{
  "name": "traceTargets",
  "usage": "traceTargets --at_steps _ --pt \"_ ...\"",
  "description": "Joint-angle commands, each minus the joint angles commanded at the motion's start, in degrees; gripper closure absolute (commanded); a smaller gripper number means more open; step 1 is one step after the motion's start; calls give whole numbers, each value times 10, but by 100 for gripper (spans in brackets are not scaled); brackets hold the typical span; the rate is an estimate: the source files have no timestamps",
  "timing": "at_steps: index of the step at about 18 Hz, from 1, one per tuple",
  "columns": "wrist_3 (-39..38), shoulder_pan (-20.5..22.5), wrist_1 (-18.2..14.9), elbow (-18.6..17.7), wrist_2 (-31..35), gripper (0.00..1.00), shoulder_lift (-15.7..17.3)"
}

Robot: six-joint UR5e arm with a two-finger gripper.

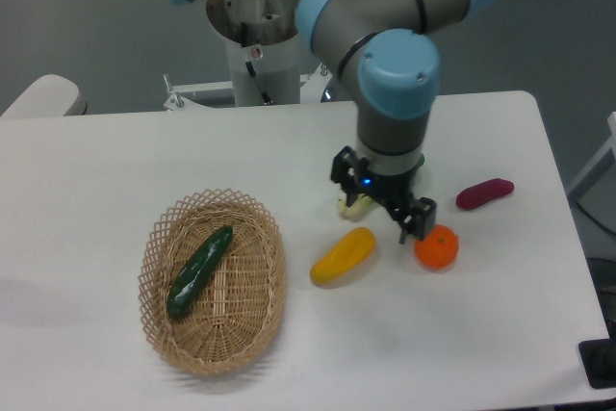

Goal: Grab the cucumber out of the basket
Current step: 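Move the open gripper from beside the orange over to the wicker basket, then lower the gripper onto the green cucumber and close on it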

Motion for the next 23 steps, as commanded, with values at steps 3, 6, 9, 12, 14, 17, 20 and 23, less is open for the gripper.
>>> traceTargets --at_steps 3,6,9,12,14,17,20,23 --pt "-97 -47 4 -5 1 0 -6" --pt "-213 -96 5 -10 -1 0 -19" --pt "-317 -128 12 -8 -4 0 -47" --pt "-340 -156 48 -18 -3 0 -73" --pt "-342 -160 78 -35 -1 0 -86" --pt "-340 -172 107 -61 -1 0 -96" --pt "-338 -176 126 -85 -1 0 -95" --pt "-333 -185 134 -97 4 0 -98"
